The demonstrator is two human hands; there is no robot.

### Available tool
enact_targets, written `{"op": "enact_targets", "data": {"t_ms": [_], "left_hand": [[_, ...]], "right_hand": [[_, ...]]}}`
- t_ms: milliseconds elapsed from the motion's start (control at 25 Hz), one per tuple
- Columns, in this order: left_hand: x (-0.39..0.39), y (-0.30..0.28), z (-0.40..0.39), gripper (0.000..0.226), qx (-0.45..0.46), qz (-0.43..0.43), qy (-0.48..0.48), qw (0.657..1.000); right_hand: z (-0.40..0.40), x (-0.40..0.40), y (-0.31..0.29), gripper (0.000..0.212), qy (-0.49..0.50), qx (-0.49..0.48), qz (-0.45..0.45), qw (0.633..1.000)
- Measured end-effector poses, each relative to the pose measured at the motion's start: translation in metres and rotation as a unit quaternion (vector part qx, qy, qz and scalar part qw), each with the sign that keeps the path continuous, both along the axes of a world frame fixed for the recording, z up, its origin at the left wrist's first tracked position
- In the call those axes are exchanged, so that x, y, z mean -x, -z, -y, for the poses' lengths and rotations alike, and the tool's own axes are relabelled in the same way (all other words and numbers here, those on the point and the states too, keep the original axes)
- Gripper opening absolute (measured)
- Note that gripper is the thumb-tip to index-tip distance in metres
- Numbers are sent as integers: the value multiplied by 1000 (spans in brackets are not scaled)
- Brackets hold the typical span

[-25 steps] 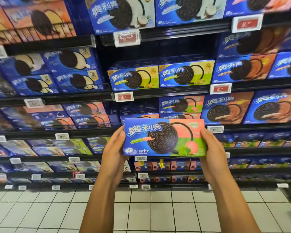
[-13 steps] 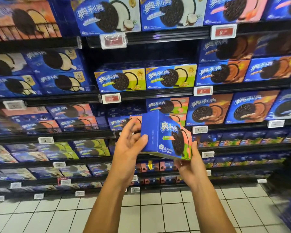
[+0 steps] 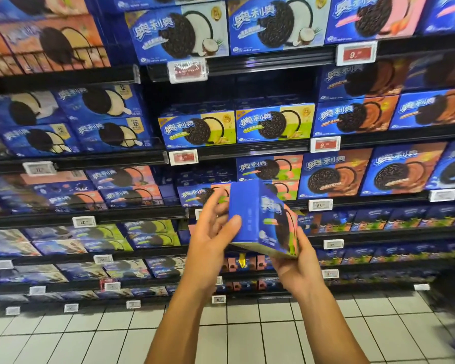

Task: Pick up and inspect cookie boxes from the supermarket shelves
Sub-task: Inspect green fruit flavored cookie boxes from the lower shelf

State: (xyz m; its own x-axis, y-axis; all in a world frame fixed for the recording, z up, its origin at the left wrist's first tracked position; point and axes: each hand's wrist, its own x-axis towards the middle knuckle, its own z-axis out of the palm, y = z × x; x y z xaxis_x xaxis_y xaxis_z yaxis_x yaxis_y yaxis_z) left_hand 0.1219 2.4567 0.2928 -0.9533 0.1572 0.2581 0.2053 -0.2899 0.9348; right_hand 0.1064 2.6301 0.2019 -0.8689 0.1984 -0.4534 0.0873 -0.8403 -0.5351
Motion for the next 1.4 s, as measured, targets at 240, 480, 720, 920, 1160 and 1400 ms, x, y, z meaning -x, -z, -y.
{"op": "enact_targets", "data": {"t_ms": [240,480,720,920,1160,1400], "left_hand": [[14,9,30,33,-35,82,-76,993],[17,12,30,31,-59,99,-97,989],[20,17,26,29,-50,115,-102,987],[23,21,24,35,-39,127,-106,985],[24,22,24,33,-50,121,-103,986],[32,36,26,21,-67,135,-119,981]], "right_hand": [[-20,-10,-31,25,54,-105,-87,989],[-22,-20,-53,24,57,-198,-175,963],[-25,-23,-58,34,62,-218,-180,957],[-30,-24,-62,37,56,-181,-173,966],[-33,-22,-62,57,47,-177,-160,970],[-39,-26,-60,33,1,-156,-202,967]]}}
